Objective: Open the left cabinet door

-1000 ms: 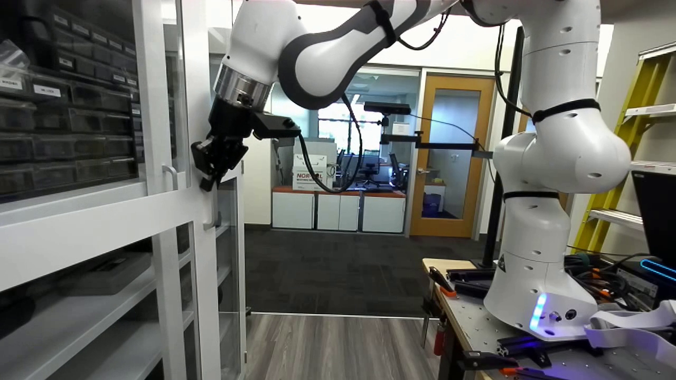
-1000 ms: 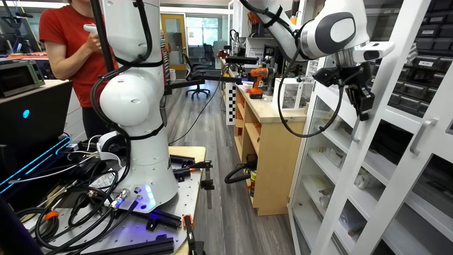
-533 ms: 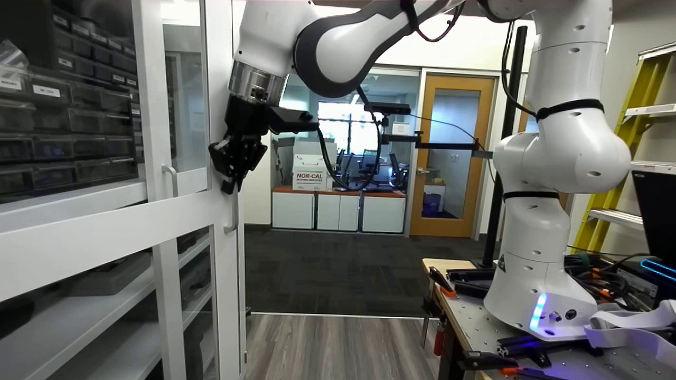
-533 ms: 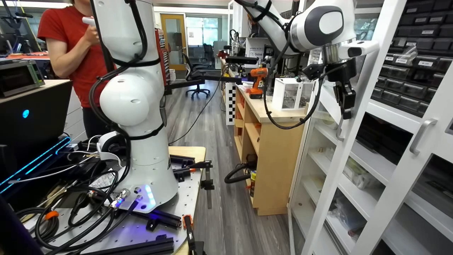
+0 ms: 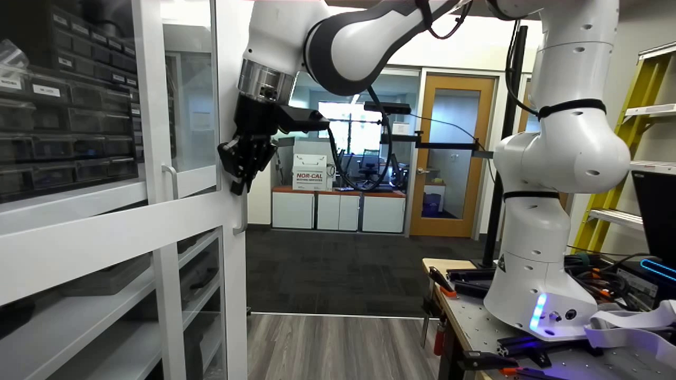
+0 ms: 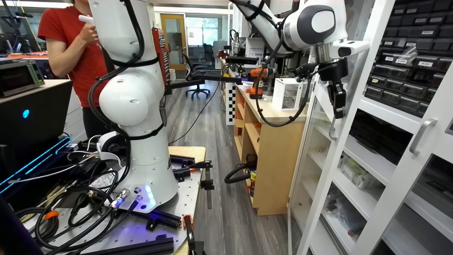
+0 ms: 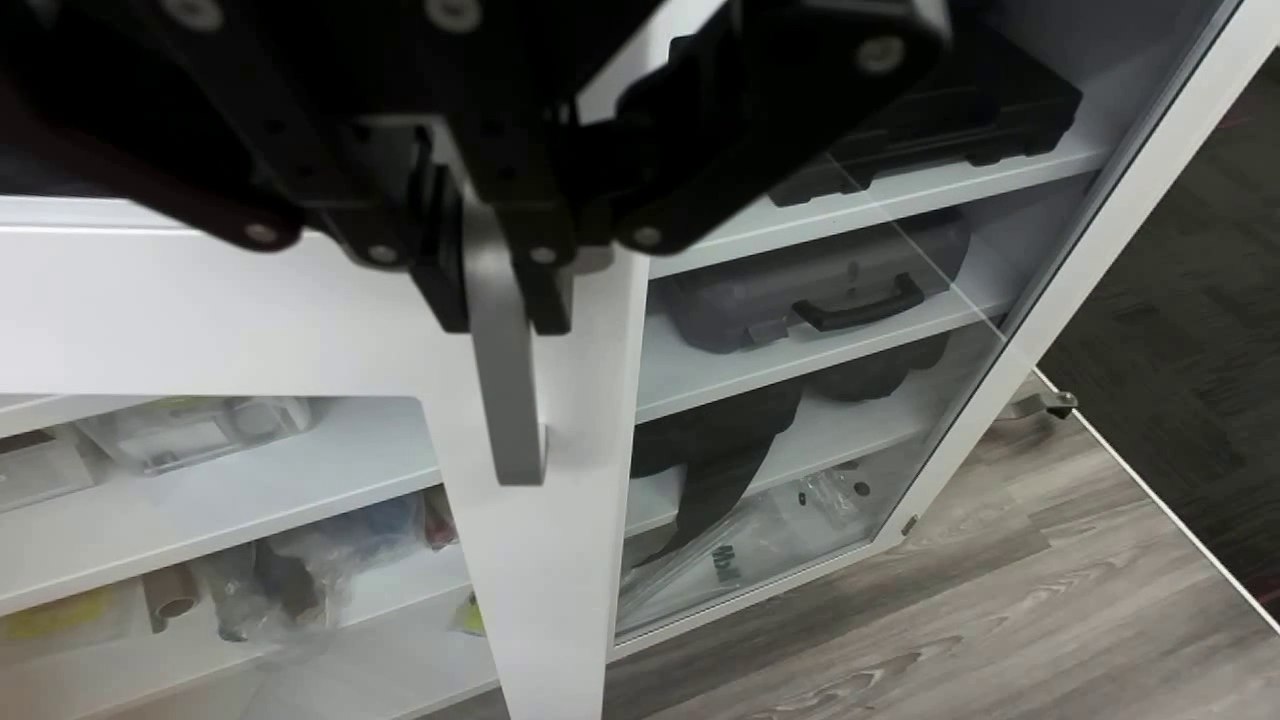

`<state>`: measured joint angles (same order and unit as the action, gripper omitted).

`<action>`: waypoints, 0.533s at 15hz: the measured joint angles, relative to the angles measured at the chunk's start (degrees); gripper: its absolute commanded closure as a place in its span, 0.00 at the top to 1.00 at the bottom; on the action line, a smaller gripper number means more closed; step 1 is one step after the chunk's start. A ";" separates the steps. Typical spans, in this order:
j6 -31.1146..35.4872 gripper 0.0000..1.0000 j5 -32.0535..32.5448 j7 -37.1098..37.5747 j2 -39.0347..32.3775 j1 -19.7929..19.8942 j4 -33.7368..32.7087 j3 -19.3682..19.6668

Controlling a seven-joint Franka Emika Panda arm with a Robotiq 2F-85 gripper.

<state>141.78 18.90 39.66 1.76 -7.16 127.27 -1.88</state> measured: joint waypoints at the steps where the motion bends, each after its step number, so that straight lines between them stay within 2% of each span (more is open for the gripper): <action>1: -0.03 0.47 0.11 0.00 0.20 0.04 0.20 -0.14; 8: -8.79 0.92 -1.61 -7.15 7.67 -0.27 -0.12 -5.63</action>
<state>132.99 17.29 32.52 9.43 -7.43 127.16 -7.51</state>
